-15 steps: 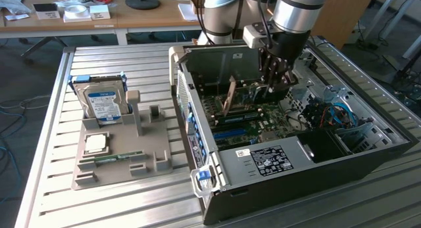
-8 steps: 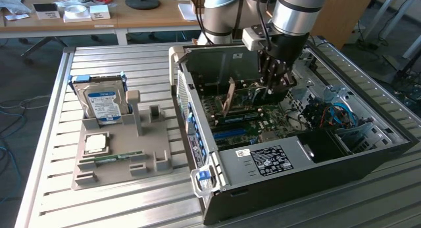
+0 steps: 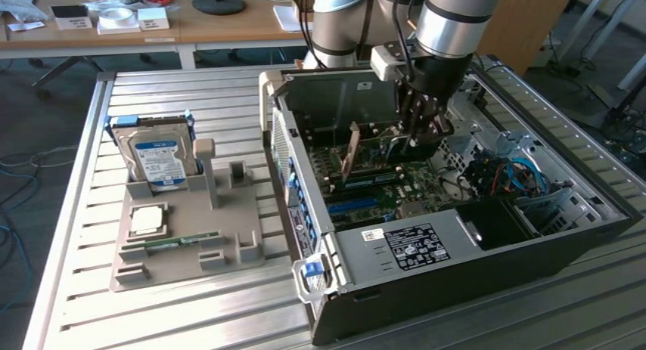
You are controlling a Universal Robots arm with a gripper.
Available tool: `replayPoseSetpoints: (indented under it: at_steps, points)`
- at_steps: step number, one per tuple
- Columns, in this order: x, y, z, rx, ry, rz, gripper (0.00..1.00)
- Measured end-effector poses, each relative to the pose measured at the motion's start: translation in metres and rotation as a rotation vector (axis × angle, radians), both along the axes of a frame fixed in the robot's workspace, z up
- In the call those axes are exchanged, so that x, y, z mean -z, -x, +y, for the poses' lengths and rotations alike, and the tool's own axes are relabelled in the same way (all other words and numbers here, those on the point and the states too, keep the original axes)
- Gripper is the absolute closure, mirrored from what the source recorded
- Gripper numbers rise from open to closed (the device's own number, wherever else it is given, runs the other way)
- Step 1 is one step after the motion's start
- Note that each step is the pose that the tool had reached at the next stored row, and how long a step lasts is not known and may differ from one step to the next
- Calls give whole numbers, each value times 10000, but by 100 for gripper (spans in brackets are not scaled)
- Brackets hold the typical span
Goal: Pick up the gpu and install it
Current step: 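Insert the gpu into the slot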
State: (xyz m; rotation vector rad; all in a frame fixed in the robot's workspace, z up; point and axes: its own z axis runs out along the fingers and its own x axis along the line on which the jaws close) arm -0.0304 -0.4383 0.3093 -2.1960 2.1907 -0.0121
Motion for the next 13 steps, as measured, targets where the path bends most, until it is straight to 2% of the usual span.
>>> replayPoseSetpoints:
  at_steps: [13]
  points:
    - [3, 59, 0, -1, -3, -1, 73]
